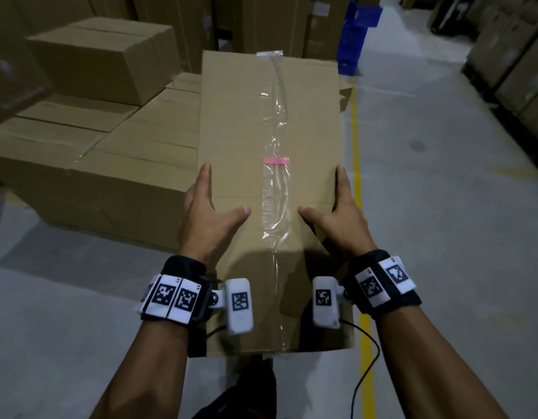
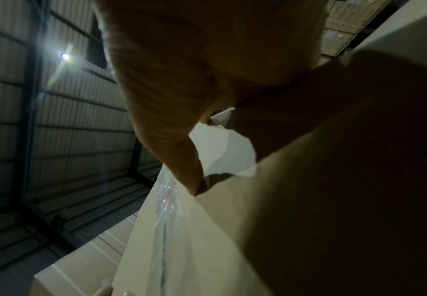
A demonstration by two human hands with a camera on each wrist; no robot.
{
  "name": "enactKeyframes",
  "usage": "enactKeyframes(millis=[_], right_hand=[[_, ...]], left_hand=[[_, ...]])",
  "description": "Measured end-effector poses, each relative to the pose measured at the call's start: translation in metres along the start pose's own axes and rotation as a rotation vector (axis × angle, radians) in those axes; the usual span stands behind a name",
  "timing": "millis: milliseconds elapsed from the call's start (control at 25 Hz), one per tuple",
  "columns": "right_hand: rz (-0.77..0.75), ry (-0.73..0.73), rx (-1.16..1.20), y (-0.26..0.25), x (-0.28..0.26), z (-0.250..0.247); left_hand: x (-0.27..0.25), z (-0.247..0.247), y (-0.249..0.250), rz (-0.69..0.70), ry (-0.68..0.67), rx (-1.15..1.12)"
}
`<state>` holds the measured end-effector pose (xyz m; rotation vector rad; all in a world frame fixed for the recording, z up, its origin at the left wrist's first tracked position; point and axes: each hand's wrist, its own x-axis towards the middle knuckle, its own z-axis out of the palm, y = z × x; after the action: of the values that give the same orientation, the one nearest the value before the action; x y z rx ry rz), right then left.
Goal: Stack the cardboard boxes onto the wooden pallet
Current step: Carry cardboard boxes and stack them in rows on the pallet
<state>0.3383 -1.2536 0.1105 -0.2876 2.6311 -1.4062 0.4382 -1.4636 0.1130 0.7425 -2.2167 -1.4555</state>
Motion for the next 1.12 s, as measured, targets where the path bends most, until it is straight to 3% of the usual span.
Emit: enactKeyframes(millis=[280, 520, 720, 1120], right_hand=[[0.01, 0.023, -0.065, -0.016, 0.179, -0.012], [-0.04, -0.02, -0.04, -0.026, 0.297, -0.013], [-0.085, -0.133, -0.041, -0.028, 0.392, 0.009], [-0.293, -0.533, 0.005, -0.078, 0.598, 0.067]], left_hand=[[0.167, 0.071, 0.029, -0.009, -0.014, 0.024], [0.26, 0.102, 0.056, -0.01, 0.022, 0.009], [0.322, 0.124, 0.055, -0.07, 0.129, 0.002], [0.435, 0.157, 0.069, -0.236, 0.563, -0.032]])
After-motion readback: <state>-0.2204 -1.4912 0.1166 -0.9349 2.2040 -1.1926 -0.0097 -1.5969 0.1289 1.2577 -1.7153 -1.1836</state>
